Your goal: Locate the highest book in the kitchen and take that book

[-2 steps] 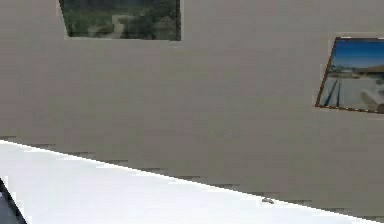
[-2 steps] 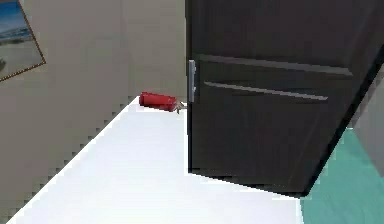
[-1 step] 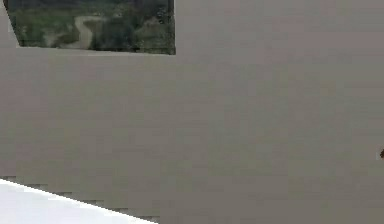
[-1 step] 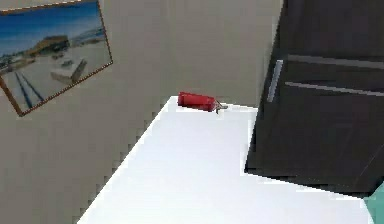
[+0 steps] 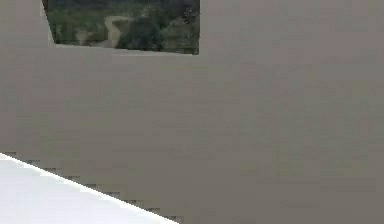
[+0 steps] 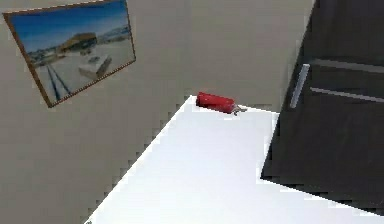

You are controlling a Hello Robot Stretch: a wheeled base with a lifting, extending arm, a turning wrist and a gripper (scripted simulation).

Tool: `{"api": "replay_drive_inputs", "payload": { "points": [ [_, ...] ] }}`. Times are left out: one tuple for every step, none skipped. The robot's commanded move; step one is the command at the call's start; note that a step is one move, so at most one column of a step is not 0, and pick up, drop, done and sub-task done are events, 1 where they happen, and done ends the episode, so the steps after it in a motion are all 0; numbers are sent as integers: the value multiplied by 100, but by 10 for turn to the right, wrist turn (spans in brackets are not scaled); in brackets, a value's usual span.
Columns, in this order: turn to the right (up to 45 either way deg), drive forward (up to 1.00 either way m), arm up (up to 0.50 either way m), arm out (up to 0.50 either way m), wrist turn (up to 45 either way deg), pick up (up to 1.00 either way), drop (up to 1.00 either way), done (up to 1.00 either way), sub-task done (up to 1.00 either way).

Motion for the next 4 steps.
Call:
{"api": "replay_drive_inputs", "payload": {
  "points": [
    [0,45,0,0,0,0,0,0,0],
    [-450,0,0,0,0,0,0,0,0],
    [-180,0,0,0,0,0,0,0,0],
    [0,75,0,0,0,0,0,0,0]
  ]
}}
